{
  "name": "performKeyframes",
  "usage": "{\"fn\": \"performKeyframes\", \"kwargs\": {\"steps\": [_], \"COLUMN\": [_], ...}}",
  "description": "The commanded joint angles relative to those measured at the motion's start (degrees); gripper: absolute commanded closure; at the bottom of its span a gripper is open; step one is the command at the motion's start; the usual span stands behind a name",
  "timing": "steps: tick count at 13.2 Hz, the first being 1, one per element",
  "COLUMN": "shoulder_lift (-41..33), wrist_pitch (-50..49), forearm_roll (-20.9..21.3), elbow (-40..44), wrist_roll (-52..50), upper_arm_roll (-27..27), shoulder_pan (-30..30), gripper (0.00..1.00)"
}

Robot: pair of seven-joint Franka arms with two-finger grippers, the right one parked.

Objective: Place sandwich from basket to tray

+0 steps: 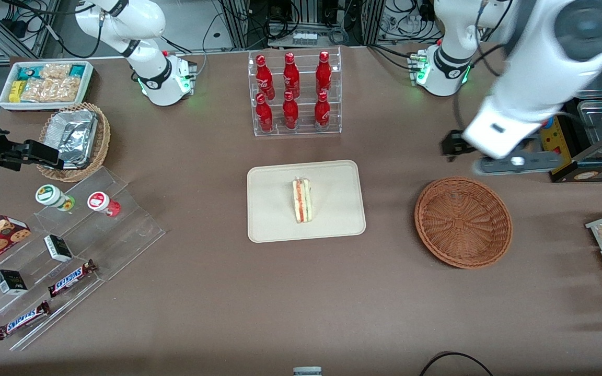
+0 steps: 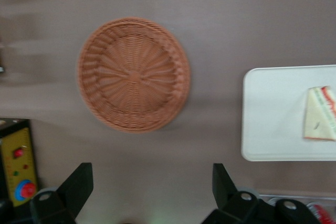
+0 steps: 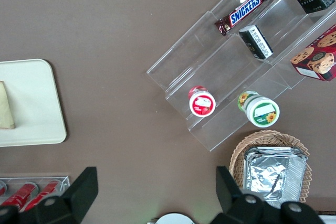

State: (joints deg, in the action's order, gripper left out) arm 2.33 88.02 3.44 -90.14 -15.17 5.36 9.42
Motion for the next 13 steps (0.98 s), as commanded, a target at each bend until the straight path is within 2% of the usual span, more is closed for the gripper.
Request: {"fn": "performKeyframes", "kwargs": {"steps": [1,5,9,13], "shoulder_lift": [-2.6,-2.8,-3.5,-3.2], "wrist_pitch": [0.3,0.2,0.3,0.3], "forearm_roll": [-1.4,-1.8,-4.8,-4.7], "elbow": [-2.9,-3.0,-3.1,-2.2], "wrist_roll": [8.0,13.6,17.4,16.7], "upper_arm_roll": [0.7,-1.4,-5.8,-5.6], "shoulder_pan": [-5.9,-8.4,-8.5,-8.4], "gripper": [0.00,0.00,0.00,0.00]}}
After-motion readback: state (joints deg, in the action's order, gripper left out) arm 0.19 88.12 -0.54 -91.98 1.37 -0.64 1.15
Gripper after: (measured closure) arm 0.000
